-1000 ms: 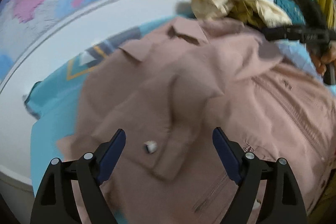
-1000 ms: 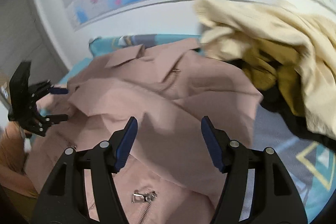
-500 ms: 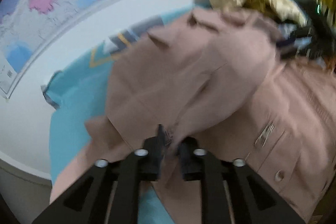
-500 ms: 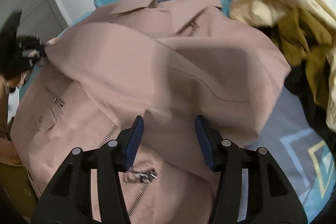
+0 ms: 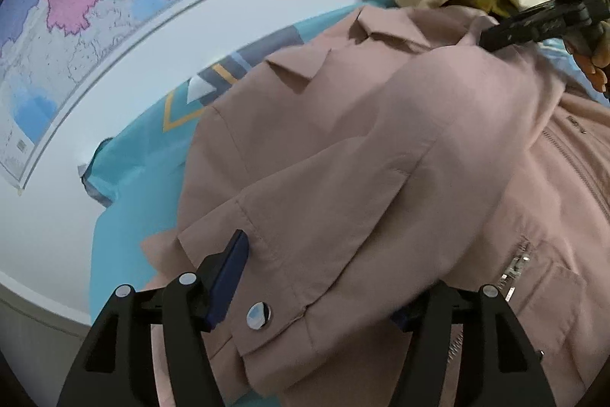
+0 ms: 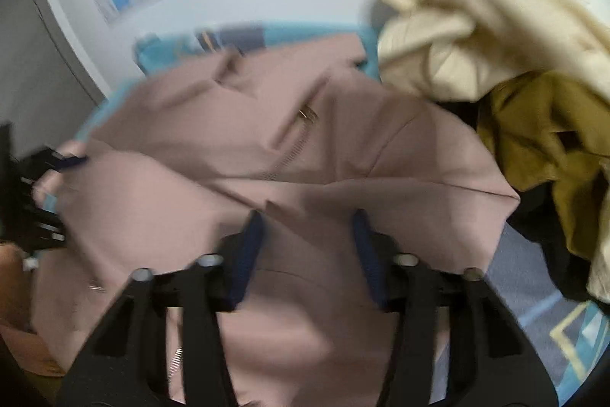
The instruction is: Fold large clothes
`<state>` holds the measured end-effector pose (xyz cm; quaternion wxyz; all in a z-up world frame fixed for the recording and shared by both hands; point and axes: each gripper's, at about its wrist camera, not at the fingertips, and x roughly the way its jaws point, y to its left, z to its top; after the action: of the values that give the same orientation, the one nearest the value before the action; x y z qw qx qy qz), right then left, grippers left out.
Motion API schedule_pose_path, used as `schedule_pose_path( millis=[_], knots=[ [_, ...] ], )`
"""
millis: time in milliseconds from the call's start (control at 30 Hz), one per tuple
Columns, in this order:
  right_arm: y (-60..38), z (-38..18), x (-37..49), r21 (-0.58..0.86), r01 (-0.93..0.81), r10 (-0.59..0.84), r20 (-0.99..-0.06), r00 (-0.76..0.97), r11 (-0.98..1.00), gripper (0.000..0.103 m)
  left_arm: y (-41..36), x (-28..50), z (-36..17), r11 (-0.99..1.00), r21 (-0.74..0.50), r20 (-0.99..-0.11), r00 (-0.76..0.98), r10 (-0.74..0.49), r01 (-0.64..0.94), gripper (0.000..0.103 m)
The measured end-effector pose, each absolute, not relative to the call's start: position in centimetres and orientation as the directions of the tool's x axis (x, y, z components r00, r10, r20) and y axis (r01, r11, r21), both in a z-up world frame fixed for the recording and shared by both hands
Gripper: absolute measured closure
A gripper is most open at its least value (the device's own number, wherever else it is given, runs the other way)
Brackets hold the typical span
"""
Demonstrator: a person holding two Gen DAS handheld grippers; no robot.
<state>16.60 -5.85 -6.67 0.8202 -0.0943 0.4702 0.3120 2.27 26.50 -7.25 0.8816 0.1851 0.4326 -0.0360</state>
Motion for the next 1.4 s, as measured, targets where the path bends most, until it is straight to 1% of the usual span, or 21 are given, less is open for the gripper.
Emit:
schedule_pose_path(
  millis=[33, 67, 167, 233, 267, 300, 367, 433, 500, 533, 633, 733, 833, 867, 967, 1033, 1133, 1167, 1233, 1333, 1400],
  knots=[
    [-5.7, -7.3, 17.1, 0.086, -0.59, 0.371, -0.846, 0.382, 0.803, 0.099, 26.7, 2.4, -7.4, 0.933, 0.288, -0.781, 0.617, 0.098, 0.216, 0.025],
    [-5.7, -7.7, 17.4, 0.013, -0.574, 0.313, -0.848, 0.427, 0.819, 0.103, 27.0, 2.6, -7.5, 0.94, 0.27, -0.788, 0.609, 0.092, 0.207, 0.023],
    [-8.0, -7.7, 18.9, 0.053, -0.483, 0.307, -0.83, 0.466, 0.874, 0.103, 27.4, 2.0, -7.2, 0.949, 0.243, -0.782, 0.62, 0.069, 0.201, 0.023],
    [-8.8, -7.5, 19.0, 0.066, -0.455, 0.298, -0.836, 0.46, 0.888, 0.103, 28.1, 1.4, -6.5, 0.962, 0.179, -0.774, 0.633, 0.008, 0.207, 0.022],
    [-8.9, -7.2, 18.6, 0.078, -0.455, 0.305, -0.839, 0.45, 0.887, 0.101, 28.7, 0.8, -5.9, 0.969, 0.131, -0.757, 0.652, -0.038, 0.209, 0.022],
    [-8.8, -6.8, 18.1, 0.089, -0.464, 0.319, -0.837, 0.445, 0.882, 0.095, 29.1, 0.6, -5.6, 0.972, 0.108, -0.749, 0.66, -0.057, 0.207, 0.022],
    [-8.2, -5.5, 16.6, 0.114, -0.504, 0.37, -0.816, 0.444, 0.856, 0.093, 29.8, 0.2, -5.2, 0.98, 0.073, -0.738, 0.671, -0.073, 0.186, 0.022],
    [-6.4, -3.7, 14.3, 0.122, -0.582, 0.436, -0.788, 0.436, 0.804, 0.084, 30.0, 0.1, -5.7, 0.982, 0.077, -0.747, 0.662, -0.058, 0.173, 0.022],
    [-4.0, -2.5, 12.0, 0.135, -0.671, 0.503, -0.77, 0.392, 0.729, 0.067, 29.5, 0.6, -6.7, 0.98, 0.108, -0.775, 0.632, -0.023, 0.168, 0.023],
    [-2.6, -2.3, 11.0, 0.129, -0.708, 0.522, -0.767, 0.373, 0.695, 0.064, 29.1, 0.9, -7.3, 0.977, 0.135, -0.789, 0.614, 0.005, 0.166, 0.023],
    [2.5, -2.5, 8.5, 0.115, -0.811, 0.561, -0.777, 0.287, 0.574, 0.064, 28.5, 0.9, -7.7, 0.971, 0.17, -0.788, 0.615, 0.033, 0.166, 0.023],
    [6.4, -4.6, 7.6, 0.086, -0.845, 0.53, -0.811, 0.248, 0.527, 0.064, 29.9, -0.3, -6.1, 0.986, 0.096, -0.758, 0.653, -0.015, 0.133, 0.022],
    [7.2, -6.9, 7.9, 0.027, -0.839, 0.461, -0.845, 0.271, 0.543, 0.065, 32.3, -2.6, -4.3, 0.996, 0.072, -0.721, 0.692, 0.018, 0.049, 0.02],
    [6.9, -7.5, 8.3, -0.001, -0.821, 0.433, -0.85, 0.302, 0.57, 0.065, 33.6, -4.0, -3.8, 0.997, 0.079, -0.705, 0.707, 0.056, 0.0, 0.02],
    [5.7, -7.4, 9.5, 0.025, -0.783, 0.436, -0.842, 0.318, 0.621, 0.066, 37.1, -7.0, -3.2, 0.988, 0.088, -0.694, 0.704, 0.151, -0.124, 0.02],
    [4.5, -7.3, 9.8, 0.02, -0.764, 0.419, -0.846, 0.331, 0.645, 0.065, 40.2, -8.9, -3.2, 0.97, 0.073, -0.709, 0.672, 0.215, -0.233, 0.02],
    [2.8, -6.8, 9.6, 0.087, -0.748, 0.451, -0.841, 0.299, 0.658, 0.06, 43.6, -11.1, -3.9, 0.945, -0.027, -0.741, 0.641, 0.2, -0.326, 0.02],
    [2.8, -6.8, 9.5, 0.085, -0.749, 0.453, -0.839, 0.302, 0.657, 0.056, 44.5, -12.1, -4.3, 0.937, -0.098, -0.743, 0.651, 0.156, -0.336, 0.02],
    [2.7, -6.6, 8.9, 0.096, -0.755, 0.463, -0.837, 0.291, 0.649, 0.052, 45.2, -13.3, -5.1, 0.918, -0.214, -0.734, 0.675, 0.074, -0.333, 0.021],
    [3.0, -6.7, 8.5, 0.115, -0.76, 0.478, -0.833, 0.277, 0.64, 0.052, 45.6, -14.2, -6.3, 0.876, -0.358, -0.713, 0.7, -0.034, -0.322, 0.02],
    [2.9, -6.6, 8.1, 0.124, -0.761, 0.487, -0.83, 0.272, 0.637, 0.049, 46.3, -14.5, -7.2, 0.835, -0.43, -0.703, 0.708, -0.071, -0.343, 0.02]
  ],
)
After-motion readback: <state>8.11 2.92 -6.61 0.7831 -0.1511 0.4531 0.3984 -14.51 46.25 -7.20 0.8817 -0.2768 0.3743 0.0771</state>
